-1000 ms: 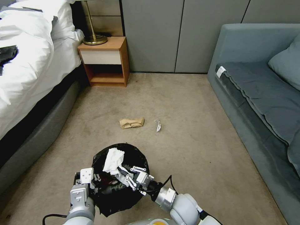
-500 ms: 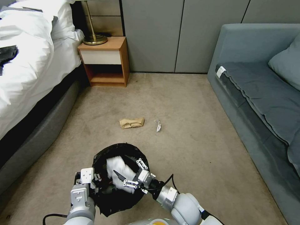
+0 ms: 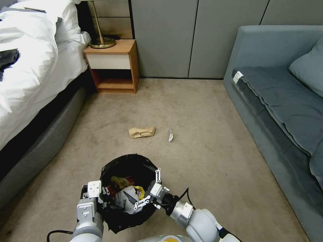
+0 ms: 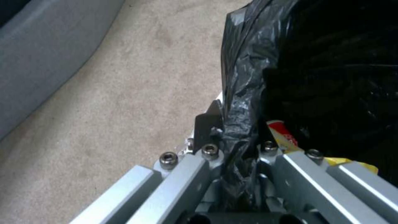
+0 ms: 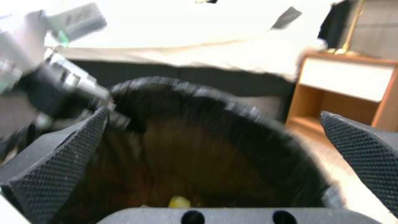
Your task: Pick up the trash bin, then pick up the garbage from the floor and place it into the trash bin.
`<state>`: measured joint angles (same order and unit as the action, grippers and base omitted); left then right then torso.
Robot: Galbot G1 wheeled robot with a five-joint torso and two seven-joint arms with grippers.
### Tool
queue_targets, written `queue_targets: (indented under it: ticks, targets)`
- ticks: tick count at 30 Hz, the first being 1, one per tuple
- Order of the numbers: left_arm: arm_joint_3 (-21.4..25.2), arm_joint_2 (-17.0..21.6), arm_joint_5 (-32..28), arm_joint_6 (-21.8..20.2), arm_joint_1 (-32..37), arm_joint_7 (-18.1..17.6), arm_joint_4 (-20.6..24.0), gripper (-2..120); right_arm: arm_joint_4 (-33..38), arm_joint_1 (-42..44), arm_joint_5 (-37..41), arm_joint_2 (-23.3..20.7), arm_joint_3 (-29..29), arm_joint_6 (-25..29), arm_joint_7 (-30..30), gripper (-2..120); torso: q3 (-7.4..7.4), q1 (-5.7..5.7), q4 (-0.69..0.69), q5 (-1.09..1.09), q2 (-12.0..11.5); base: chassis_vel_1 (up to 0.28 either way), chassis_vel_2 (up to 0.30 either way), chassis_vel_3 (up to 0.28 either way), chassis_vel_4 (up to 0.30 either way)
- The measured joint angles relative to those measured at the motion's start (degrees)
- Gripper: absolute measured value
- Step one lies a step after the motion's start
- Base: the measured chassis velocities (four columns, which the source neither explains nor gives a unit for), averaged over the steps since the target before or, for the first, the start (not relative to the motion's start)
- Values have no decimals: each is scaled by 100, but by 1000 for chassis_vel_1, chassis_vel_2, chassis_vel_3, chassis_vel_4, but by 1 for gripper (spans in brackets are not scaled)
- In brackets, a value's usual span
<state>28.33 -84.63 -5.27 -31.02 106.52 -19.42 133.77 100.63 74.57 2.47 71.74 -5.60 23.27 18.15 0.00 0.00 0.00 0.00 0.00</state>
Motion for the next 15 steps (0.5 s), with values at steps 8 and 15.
queue_targets:
  ticks: [8,15]
  targets:
    - [80,57,-20,6,-39,4,-23,0,1297,310,33,78,481,-302,-1373,110,0,0,0,0,0,0,0,0,0]
    - [92,35,-92,-6,-162,6,-34,0,1565,1120,-183,194,1211,-229,-2096,101,0,0,-1,0,0,0,0,0,0]
